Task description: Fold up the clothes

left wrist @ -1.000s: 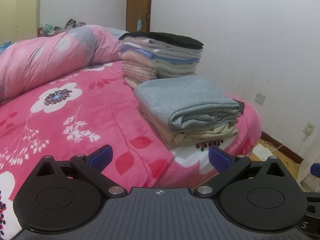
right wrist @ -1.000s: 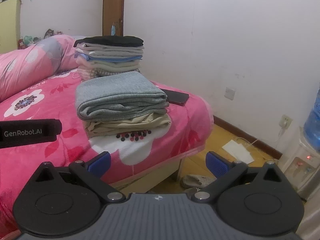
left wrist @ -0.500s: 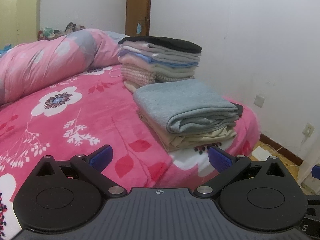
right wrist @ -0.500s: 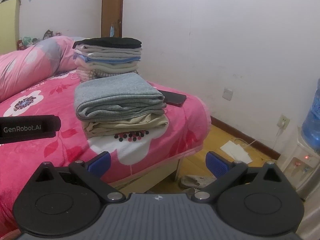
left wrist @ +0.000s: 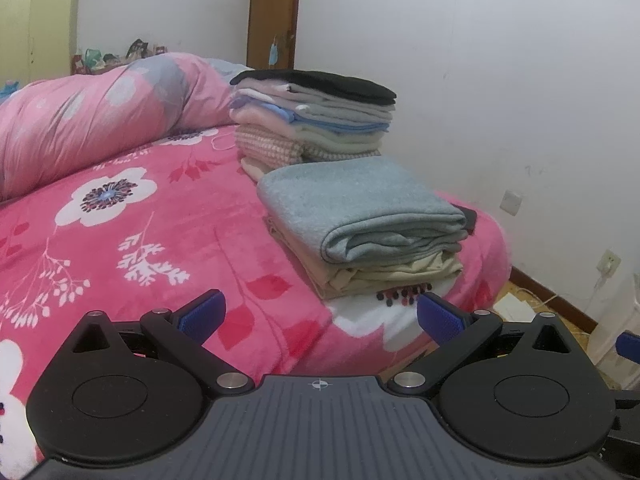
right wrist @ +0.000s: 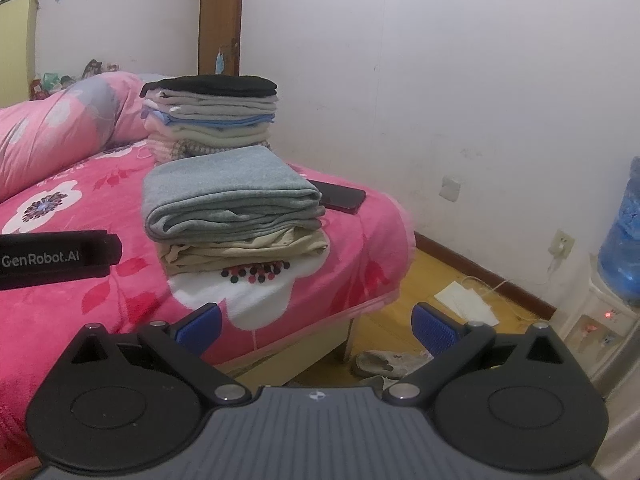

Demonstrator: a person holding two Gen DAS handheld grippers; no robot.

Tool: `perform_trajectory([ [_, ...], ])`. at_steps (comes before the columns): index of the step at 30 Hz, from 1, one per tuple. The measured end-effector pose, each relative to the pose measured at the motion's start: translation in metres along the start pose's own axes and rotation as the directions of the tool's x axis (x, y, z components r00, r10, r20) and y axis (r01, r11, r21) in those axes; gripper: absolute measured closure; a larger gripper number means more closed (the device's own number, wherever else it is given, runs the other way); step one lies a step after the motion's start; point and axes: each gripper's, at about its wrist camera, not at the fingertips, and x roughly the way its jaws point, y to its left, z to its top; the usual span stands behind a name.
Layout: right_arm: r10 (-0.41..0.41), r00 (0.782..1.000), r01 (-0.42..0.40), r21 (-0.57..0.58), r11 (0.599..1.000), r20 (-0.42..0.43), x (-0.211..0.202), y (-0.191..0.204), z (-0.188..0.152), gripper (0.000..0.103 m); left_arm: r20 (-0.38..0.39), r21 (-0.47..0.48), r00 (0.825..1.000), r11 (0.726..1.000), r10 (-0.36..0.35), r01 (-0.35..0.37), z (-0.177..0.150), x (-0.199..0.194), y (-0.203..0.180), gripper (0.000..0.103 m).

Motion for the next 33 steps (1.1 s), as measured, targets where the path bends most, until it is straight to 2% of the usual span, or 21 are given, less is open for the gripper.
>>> perform_trajectory([
  [33,-0.006,0.999,0.007,0.013,1.000,-0.034,0.006,-0.007,-0.007,0.000,-0.050,0.010,0.999,1.000,0.005,-0.004,-0.010,0.011,-0.009,0.000],
])
